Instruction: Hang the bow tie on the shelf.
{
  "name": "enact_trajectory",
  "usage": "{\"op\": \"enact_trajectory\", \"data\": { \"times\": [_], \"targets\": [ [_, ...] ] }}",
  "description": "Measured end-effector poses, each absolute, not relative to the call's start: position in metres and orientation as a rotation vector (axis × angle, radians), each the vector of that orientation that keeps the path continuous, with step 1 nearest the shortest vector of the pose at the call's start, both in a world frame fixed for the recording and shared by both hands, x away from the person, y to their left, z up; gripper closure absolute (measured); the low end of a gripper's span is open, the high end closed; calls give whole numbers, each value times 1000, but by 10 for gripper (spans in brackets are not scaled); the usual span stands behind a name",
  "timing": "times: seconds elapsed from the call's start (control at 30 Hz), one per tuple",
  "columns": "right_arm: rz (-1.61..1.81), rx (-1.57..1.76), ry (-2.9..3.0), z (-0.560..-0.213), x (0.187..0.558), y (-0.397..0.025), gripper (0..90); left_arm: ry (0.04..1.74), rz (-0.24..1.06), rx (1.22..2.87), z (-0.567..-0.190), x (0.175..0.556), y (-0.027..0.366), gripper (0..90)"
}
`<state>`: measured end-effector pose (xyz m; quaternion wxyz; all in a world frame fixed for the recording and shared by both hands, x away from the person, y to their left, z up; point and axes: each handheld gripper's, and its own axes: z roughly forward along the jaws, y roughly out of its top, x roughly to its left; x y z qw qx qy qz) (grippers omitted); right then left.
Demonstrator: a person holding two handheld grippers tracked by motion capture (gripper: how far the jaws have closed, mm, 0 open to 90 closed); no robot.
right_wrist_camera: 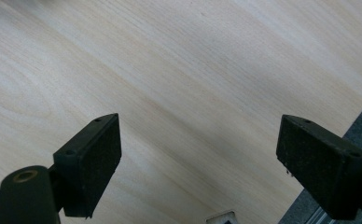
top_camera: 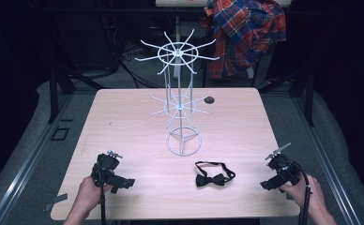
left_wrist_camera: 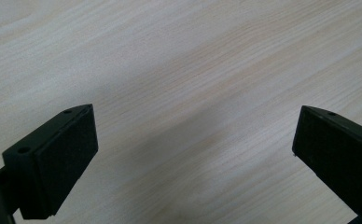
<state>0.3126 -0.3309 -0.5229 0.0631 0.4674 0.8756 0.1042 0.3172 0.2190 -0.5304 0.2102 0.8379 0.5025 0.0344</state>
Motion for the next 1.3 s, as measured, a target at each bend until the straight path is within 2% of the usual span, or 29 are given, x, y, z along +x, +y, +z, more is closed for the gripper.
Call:
{"op": "enact_trajectory", "data": {
  "times": [0.37,0.73,1.13,1.3],
  "targets": [
    [349,1374,2659,-518,311,-325,137,1398,101,2326,-529,316,220,1],
    [375,1354,2682,-518,311,-316,59,1389,98,2331,-529,316,220,1],
    [483,1251,2682,-512,311,-295,88,1385,93,2339,-529,317,220,1],
    [482,1212,2684,-510,312,-286,138,1382,93,2342,-530,317,219,1]
  ]
}}
